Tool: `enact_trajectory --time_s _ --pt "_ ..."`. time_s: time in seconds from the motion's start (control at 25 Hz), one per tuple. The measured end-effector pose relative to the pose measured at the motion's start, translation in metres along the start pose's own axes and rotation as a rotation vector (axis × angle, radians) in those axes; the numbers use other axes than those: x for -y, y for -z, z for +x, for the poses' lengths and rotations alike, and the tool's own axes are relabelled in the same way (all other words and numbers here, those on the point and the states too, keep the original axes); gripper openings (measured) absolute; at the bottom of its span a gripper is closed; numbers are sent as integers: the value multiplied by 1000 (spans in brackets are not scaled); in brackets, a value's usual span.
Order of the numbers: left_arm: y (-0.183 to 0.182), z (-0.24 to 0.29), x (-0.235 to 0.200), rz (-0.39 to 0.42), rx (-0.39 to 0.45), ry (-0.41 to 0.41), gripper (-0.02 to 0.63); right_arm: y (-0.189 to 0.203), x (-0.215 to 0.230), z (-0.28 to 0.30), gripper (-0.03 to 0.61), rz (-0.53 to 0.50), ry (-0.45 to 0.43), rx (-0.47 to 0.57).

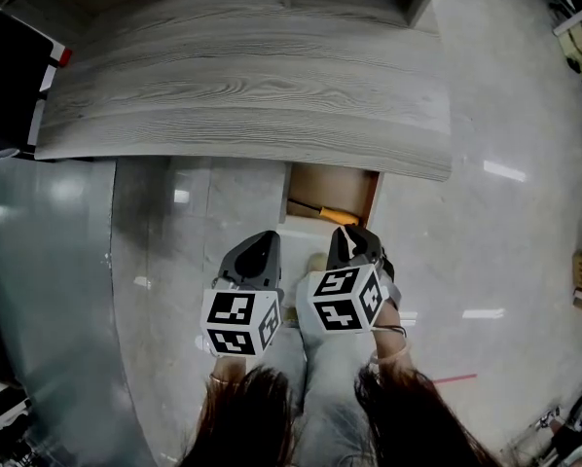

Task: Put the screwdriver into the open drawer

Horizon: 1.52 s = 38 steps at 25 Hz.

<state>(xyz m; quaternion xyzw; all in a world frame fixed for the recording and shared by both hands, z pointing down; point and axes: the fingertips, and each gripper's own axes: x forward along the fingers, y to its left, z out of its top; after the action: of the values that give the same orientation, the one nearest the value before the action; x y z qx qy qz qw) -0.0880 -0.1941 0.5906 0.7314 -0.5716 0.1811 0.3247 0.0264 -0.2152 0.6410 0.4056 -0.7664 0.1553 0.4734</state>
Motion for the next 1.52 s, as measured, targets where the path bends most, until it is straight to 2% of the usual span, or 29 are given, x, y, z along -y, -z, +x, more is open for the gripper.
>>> enact_trajectory --time_s 0.44,1.08,1.52 --pt "-16 -27 26 23 10 5 23 -4 0 -46 37 43 22 37" --pt "-49 -95 63 55 49 12 23 -30 -7 -146 32 58 58 144" --pt "-73 -138 88 103 82 55 23 -51 -14 -205 32 99 80 213"
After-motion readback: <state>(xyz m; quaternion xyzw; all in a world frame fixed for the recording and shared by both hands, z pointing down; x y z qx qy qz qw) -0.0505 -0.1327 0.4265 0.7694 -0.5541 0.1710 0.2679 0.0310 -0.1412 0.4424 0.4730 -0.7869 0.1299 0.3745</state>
